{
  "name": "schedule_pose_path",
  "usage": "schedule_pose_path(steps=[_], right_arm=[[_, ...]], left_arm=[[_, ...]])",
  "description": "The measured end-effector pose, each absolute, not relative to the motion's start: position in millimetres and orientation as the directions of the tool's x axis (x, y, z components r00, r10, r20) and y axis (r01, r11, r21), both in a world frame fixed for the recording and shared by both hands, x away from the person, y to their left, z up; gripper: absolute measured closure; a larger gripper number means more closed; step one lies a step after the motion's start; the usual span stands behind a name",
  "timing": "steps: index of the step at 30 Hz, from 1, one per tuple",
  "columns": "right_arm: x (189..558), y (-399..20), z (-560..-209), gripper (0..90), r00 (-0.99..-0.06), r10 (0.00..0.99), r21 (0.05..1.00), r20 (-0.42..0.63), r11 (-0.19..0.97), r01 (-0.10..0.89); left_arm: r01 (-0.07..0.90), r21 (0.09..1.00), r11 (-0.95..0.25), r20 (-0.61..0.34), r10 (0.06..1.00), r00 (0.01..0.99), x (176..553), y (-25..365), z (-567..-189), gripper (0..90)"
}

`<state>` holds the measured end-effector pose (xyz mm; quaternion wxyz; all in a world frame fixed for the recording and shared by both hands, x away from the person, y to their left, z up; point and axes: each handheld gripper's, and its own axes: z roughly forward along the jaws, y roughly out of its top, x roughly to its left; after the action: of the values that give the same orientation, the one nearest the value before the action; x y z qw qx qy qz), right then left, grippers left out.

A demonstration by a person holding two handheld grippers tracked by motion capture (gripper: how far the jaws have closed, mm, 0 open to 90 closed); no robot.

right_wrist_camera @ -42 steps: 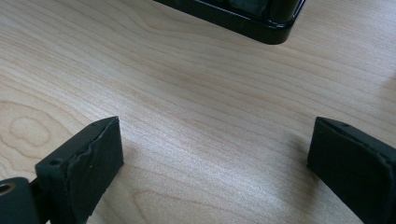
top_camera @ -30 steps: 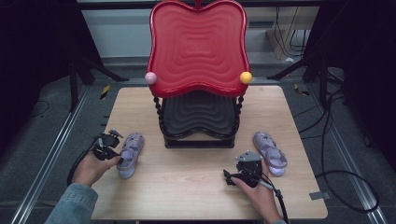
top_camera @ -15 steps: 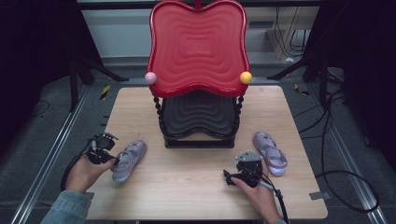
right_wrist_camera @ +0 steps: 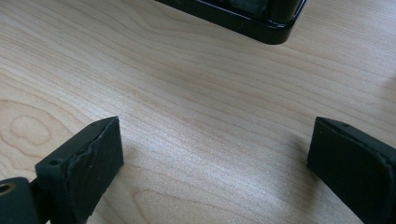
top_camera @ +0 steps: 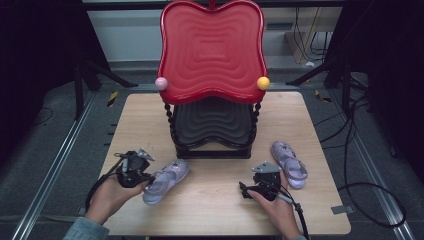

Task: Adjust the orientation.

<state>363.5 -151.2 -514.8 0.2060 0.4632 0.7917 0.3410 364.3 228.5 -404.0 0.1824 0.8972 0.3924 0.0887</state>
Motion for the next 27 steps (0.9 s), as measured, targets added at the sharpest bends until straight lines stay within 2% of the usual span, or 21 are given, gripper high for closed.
schedule_pose_path(steps=[5,18,21,22,27], right_arm=[[363,-151,-515,3.7,-0.487,0.873,0.731,-0.009,0.338,0.593],[363,-151,-515,3.7,-0.488,0.873,0.731,-0.01,0.339,0.592],[363,-151,-515,3.7,-0.488,0.873,0.731,-0.01,0.339,0.592],[363,-152,-515,3.7,-0.488,0.873,0.731,-0.011,0.34,0.592],[363,-152,-515,3.7,-0.488,0.873,0.731,-0.011,0.34,0.592]], left_arm=[[0.65,0.365,-0.667,0.009,0.7,0.714,372,201,-417,81.7],[0.638,0.31,-0.705,0.015,0.675,0.738,367,202,-433,80.4],[0.644,0.309,-0.7,0.018,0.682,0.732,364,203,-436,76.0],[0.65,0.319,-0.689,0.019,0.691,0.723,363,204,-434,65.2],[0.638,0.366,-0.678,0.076,0.705,0.705,351,205,-408,59.0]])
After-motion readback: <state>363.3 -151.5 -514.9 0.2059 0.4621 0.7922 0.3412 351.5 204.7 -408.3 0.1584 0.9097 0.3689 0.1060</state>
